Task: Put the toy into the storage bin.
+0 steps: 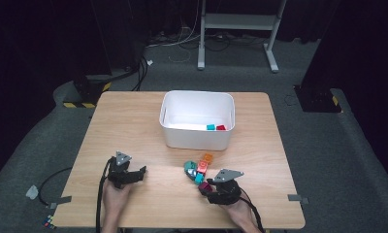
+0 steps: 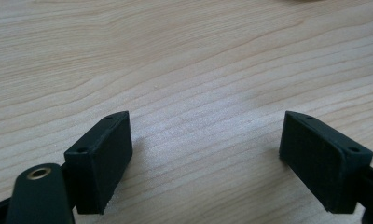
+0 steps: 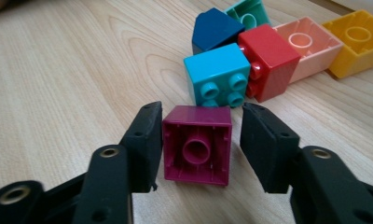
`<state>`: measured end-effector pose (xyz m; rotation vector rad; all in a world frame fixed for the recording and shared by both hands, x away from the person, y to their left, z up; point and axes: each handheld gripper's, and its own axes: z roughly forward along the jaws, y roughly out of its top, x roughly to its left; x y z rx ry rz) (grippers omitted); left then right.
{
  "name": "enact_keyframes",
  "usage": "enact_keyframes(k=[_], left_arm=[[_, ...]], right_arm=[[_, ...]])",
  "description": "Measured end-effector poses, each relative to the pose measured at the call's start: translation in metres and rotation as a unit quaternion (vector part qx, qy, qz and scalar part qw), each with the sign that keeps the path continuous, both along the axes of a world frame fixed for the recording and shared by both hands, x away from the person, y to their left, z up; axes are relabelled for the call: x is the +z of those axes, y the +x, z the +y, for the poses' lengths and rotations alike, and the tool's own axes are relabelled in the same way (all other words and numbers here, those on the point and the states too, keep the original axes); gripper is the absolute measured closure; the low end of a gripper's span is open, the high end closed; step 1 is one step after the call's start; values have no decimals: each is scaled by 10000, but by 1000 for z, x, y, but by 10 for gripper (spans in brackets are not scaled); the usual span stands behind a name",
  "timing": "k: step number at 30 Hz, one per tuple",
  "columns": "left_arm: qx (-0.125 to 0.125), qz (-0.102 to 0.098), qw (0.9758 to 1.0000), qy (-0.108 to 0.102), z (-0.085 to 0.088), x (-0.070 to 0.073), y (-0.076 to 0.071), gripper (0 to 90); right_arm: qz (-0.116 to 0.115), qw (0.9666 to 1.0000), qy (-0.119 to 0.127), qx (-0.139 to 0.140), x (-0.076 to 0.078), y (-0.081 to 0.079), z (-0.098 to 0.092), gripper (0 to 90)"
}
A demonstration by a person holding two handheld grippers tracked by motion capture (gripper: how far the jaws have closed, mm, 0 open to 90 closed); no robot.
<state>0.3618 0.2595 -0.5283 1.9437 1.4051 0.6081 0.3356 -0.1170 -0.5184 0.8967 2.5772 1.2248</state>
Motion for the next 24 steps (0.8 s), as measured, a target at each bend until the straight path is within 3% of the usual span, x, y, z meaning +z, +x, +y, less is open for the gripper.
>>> enact_keyframes(k=[6,24], left_arm=[[1,0,10000,-1,0,0,0,172],[1,-2,10000,2,0,0,0,172]], right_arm=[[-115,9999,-34,-54,2,-2,-2,584],[-299,9992,34,-262,17,3,-20,587]])
